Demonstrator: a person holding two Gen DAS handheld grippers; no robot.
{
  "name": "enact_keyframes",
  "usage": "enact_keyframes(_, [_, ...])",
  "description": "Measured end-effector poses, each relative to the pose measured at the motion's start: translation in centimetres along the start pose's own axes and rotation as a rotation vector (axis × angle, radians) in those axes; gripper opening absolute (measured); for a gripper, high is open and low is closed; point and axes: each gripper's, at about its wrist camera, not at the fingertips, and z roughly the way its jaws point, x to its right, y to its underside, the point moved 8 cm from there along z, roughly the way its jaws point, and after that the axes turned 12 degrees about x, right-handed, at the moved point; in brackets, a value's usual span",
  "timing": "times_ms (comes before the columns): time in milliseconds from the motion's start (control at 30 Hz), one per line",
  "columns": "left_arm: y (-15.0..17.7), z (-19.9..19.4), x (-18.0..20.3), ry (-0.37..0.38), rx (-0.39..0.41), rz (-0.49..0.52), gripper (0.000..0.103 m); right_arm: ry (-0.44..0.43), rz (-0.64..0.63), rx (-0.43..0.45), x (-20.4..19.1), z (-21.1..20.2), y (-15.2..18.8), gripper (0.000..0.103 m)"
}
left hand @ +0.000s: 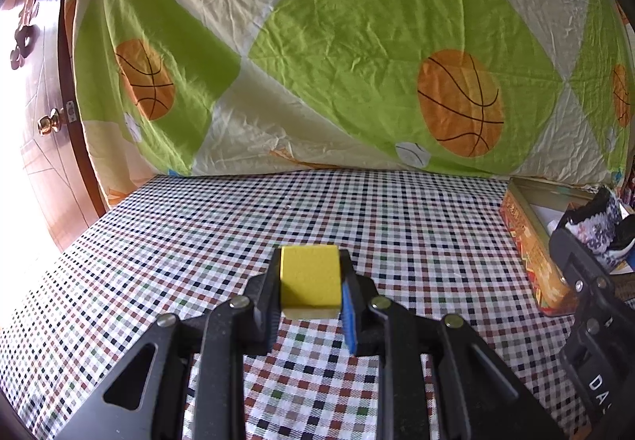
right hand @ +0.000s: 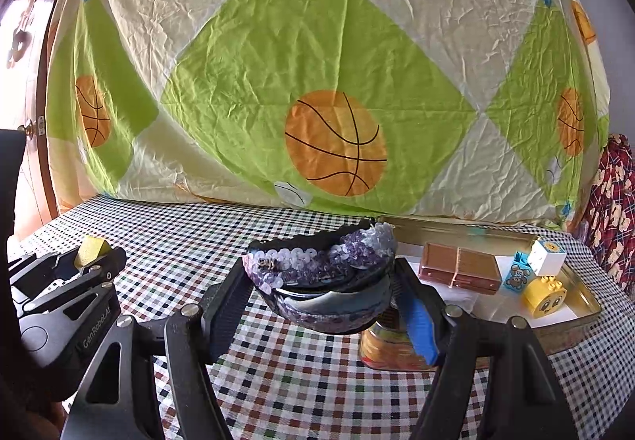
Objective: Organize rigid objects
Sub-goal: 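Carry the yellow cube with the left tool while the right tool carries the shoe over the tray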
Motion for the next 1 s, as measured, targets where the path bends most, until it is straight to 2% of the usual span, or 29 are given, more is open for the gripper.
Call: enact_keyframes(1000, [0.1, -2.1, 5.3, 0.064, 0.008, 0.006, 0.023, 0.033, 0.068, 0.000, 5.5, -0.9, 0.0, 0.072])
